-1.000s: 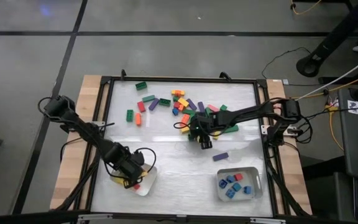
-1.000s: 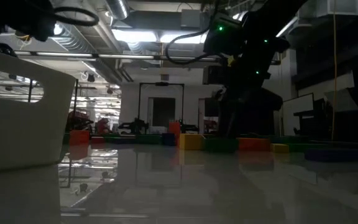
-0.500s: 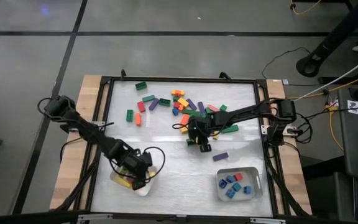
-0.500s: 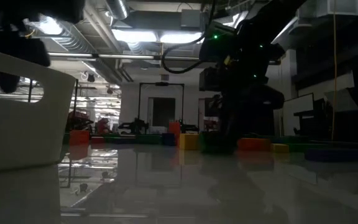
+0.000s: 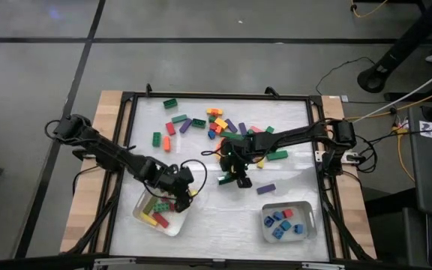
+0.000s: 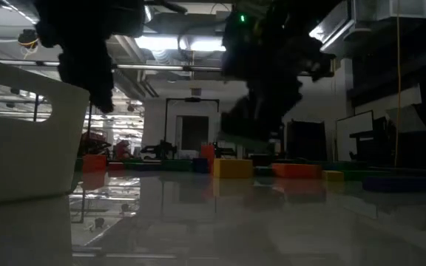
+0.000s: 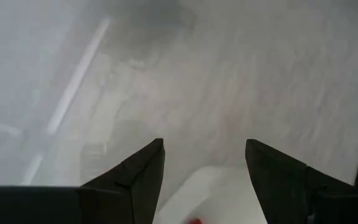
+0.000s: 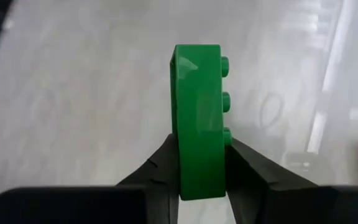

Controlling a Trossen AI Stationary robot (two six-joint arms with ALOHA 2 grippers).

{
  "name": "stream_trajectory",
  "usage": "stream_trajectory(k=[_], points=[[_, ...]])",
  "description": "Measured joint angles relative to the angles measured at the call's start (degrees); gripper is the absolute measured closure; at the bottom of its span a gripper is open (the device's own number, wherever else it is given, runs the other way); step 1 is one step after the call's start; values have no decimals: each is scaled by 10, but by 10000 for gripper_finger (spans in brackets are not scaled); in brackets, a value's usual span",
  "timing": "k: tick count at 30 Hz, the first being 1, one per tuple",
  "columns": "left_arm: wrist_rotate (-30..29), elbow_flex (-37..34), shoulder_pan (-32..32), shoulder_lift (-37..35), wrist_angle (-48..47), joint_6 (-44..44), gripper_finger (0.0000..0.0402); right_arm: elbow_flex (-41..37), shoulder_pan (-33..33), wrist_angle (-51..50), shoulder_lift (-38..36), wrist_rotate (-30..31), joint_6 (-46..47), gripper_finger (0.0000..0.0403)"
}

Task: Sort blocks by size
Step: Put the rectangular green game piece into the white bin

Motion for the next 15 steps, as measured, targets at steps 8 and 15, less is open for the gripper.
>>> stream_trajectory(k=[8, 15], points=[[8, 1, 53, -83, -112, 23, 192, 25, 64, 111, 2, 29, 4, 307], [-21, 1, 86, -166, -195, 40, 192, 26, 111, 313, 2, 110, 15, 306]])
